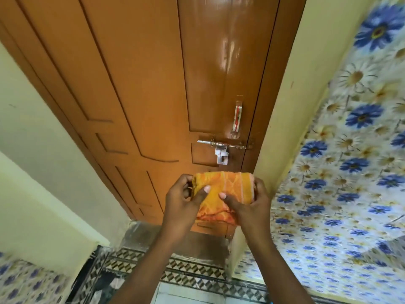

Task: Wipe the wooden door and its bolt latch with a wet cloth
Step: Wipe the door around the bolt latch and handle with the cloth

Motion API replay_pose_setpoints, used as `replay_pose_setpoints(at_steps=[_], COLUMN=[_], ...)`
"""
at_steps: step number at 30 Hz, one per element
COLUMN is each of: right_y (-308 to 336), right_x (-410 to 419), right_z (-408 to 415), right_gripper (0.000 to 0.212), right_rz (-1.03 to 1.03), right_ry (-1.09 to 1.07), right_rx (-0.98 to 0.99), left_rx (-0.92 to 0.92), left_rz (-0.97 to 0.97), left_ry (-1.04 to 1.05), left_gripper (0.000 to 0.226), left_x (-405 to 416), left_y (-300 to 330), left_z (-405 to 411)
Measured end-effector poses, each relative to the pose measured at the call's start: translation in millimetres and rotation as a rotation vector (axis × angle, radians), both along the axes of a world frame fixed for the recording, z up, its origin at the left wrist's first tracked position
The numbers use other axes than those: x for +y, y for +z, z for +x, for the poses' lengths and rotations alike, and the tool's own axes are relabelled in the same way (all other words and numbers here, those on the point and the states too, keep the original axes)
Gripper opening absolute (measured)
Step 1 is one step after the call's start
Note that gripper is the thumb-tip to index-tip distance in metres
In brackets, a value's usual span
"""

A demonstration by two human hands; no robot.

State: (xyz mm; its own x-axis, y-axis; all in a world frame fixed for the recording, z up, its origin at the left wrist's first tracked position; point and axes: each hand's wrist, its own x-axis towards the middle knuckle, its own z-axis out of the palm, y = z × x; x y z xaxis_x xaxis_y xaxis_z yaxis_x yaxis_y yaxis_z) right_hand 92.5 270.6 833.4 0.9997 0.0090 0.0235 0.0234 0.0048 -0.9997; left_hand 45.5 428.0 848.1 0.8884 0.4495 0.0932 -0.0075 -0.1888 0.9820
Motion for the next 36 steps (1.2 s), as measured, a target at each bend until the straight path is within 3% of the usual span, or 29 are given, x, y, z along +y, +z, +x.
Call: replay_pose_setpoints(at_steps=[3,6,8,10,16,20,24,29,33,36], right_y=[-9,-30,-40,-42,-28,-29,-13,13,36,56], right_x=[16,25,42,69,131,144,143,127,121,122], right_z=[9,7,2,0,13,18,26,64,116,154], right_gripper=[0.078,0.081,0.095,0.103,0.059,0.025,0.023,0.02,0.033,0.037], right_rz=[-0.316,-0.444,-0.455,-0.45,-0.087,0.258,0.595,0.423,0.122,-0.045], right_ry=[-0.168,0.04,0.212,0.15,-0.362,-0.436,-0.455,-0.608,-0.857,-0.948], right_rx=[-0.246,-0.505,-0.515,-0.46,-0.285,0.006,0.132,-0.017,-0.146,-0.302], left_rx=[0.006,0.041,0.074,0.103,0.131,0.067,-0.034,-0.304,-0.576,-0.673], left_rz=[0.059,0.161,0.189,0.197,0.115,0.116,0.248,0.602,1.067,1.369], left_ry=[-0.019,-0.056,-0.053,-0.069,-0.392,-0.562,-0.568,-0.524,-0.458,-0.315], left_gripper=[0.013,0.019,0.018,0.02,0.019,0.011,0.011,0.032,0.049,0.054], left_x=[10,21,33,45,82,112,126,128,127,128], left_y=[6,15,21,28,33,31,32,46,60,72], left_z=[29,54,69,81,108,124,149,187,230,263])
